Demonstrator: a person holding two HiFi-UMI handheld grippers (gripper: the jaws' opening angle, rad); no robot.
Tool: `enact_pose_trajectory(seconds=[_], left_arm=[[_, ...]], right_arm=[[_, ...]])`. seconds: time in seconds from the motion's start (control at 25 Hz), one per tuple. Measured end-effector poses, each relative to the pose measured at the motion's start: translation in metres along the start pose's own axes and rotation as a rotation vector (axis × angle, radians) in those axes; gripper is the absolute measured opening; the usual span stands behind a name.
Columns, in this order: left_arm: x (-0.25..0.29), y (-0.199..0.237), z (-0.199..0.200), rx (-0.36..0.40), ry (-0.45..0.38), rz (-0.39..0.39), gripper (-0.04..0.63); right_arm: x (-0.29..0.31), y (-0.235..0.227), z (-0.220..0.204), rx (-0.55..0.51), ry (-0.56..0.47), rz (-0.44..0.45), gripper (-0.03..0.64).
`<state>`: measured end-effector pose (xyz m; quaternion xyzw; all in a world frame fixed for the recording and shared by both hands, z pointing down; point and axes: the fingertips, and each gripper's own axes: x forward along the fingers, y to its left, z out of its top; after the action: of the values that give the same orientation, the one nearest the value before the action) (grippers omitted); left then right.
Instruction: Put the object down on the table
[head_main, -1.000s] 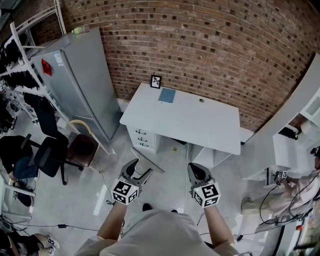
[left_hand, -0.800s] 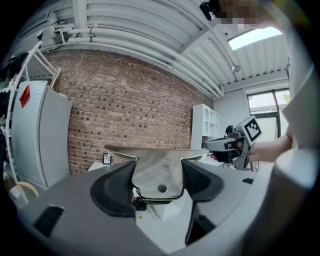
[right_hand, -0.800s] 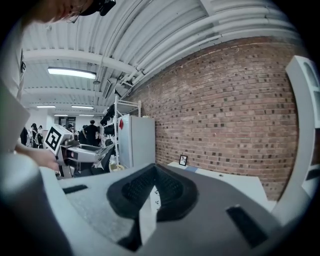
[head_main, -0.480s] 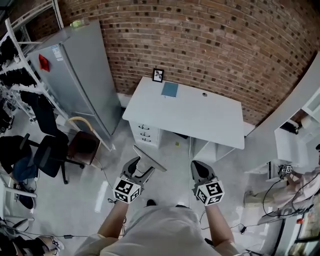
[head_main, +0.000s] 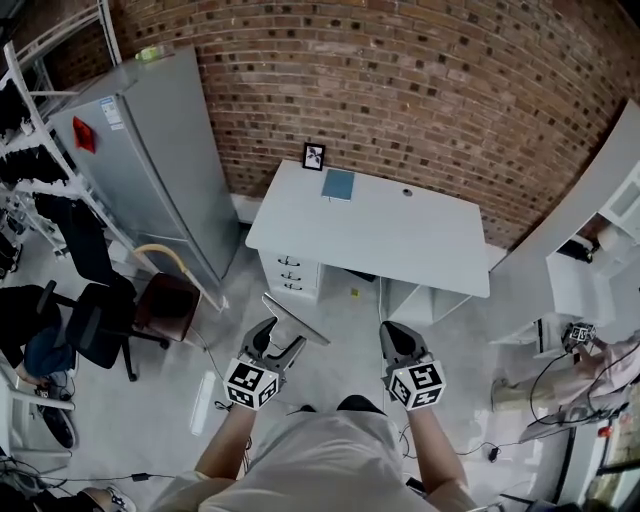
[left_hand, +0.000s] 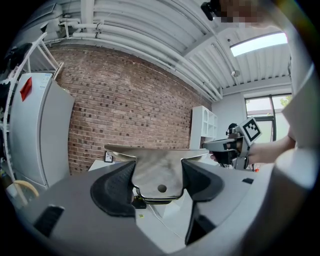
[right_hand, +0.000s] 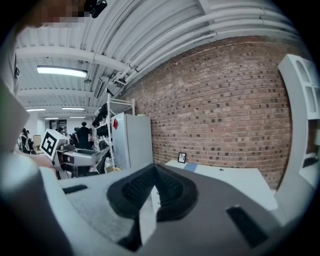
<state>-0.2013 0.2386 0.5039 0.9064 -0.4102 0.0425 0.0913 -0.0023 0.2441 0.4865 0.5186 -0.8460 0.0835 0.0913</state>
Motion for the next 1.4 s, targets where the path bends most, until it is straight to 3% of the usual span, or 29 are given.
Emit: enact_pose_trajectory(seconds=[0.64,1.04,1.4], left_arm=[[0.035,0.032,-0.006,-0.036,0.027,0.025,0.278],[0.112,0.064,0.010,-0.035,0.058,0.063,0.278],[0.192,0.067,0.021,-0.032,0.097,0.108,0.278]], right_arm=[[0.045,-0.024,-0.006,0.001,0.048,0.015,0.002],[0.113,-0.085,0.011,0.012,0.061,0.069,0.002],[0.157,-0.160,0.019,0.024,0.079,0.133,0.003]])
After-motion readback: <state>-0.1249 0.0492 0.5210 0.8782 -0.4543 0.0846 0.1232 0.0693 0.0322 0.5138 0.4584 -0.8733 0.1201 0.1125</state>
